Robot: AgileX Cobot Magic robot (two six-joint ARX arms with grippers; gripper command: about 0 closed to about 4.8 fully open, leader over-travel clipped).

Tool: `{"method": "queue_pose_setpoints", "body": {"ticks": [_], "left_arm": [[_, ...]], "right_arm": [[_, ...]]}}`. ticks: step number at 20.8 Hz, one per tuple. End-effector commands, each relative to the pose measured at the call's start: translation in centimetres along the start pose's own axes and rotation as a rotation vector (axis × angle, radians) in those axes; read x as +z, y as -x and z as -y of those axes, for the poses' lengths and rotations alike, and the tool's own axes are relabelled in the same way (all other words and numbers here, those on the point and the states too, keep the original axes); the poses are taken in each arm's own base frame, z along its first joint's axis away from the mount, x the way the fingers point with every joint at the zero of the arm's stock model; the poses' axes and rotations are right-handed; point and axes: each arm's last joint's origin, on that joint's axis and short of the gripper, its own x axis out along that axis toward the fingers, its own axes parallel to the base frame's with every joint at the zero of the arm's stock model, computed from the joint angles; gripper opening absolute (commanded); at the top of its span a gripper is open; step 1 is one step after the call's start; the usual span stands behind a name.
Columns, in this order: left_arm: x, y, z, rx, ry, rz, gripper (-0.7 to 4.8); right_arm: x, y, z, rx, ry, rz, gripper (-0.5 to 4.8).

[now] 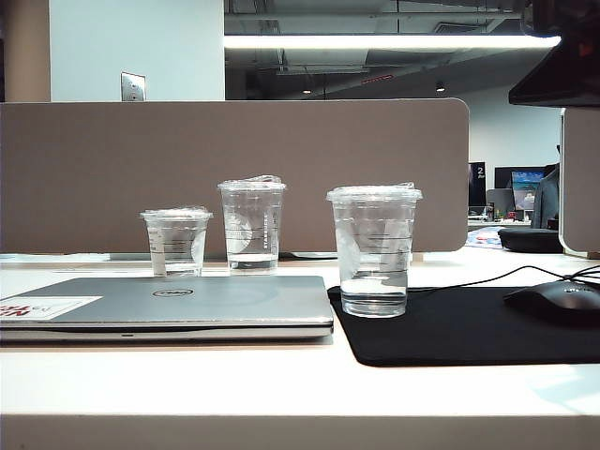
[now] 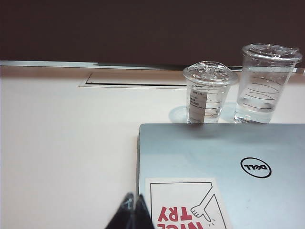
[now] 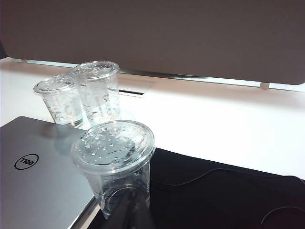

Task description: Pick up the coffee cup on the right and place it on the right side of the laptop.

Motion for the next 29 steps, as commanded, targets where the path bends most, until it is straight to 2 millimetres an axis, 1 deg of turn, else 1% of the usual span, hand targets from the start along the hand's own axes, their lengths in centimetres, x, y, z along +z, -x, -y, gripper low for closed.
{"method": "queue_pose_setpoints", "body": {"ticks": [1, 9, 10, 11, 12, 14, 16, 19, 24, 26, 29], "left_arm": [[0.2, 0.0, 0.0, -0.002, -0.003, 0.009, -0.05], [0.2, 0.0, 0.0, -0.002, -0.003, 0.009, -0.05], [0.2, 0.0, 0.0, -0.002, -0.003, 0.009, -0.05], [0.2, 0.0, 0.0, -0.002, -0.003, 0.009, -0.05], [0.2, 0.0, 0.0, -0.002, -0.003, 0.009, -0.05], [0.2, 0.0, 0.0, 0.000, -0.003, 0.010, -0.05], [0.2, 0.0, 0.0, -0.001, -0.003, 0.009, -0.05], [0.2, 0.0, 0.0, -0.002, -0.003, 0.009, -0.05], [0.2, 0.0, 0.0, -0.003, -0.003, 0.009, -0.05], [0.2, 0.0, 0.0, -0.003, -0.003, 0.010, -0.05], [0.2, 0.0, 0.0, -0.003, -0.003, 0.009, -0.05]], "right_arm": [[0.3, 0.0, 0.0, -0.003, -0.003, 0.022, -0.09], [0.2, 0.0, 0.0, -0.003, -0.001, 0.012, -0.09], [0.1, 0.3, 0.0, -0.011, 0.020, -0.011, -0.09], [0.0, 0.8, 0.4, -0.076, 0.093, -0.041, -0.09], [-0.1, 1.1, 0.6, -0.092, 0.113, -0.059, -0.09], [-0.3, 1.8, 1.1, -0.134, 0.117, -0.085, -0.09], [-0.6, 2.7, 1.9, -0.189, 0.112, -0.064, -0.09], [-1.4, 3.8, 2.7, -0.256, 0.086, -0.023, -0.09], [-3.7, 5.3, 3.6, -0.329, 0.053, 0.032, -0.09], [-4.6, 5.9, 3.6, -0.343, 0.043, 0.070, -0.09], [-5.0, 6.5, 3.6, -0.349, 0.044, 0.099, -0.09]]}}
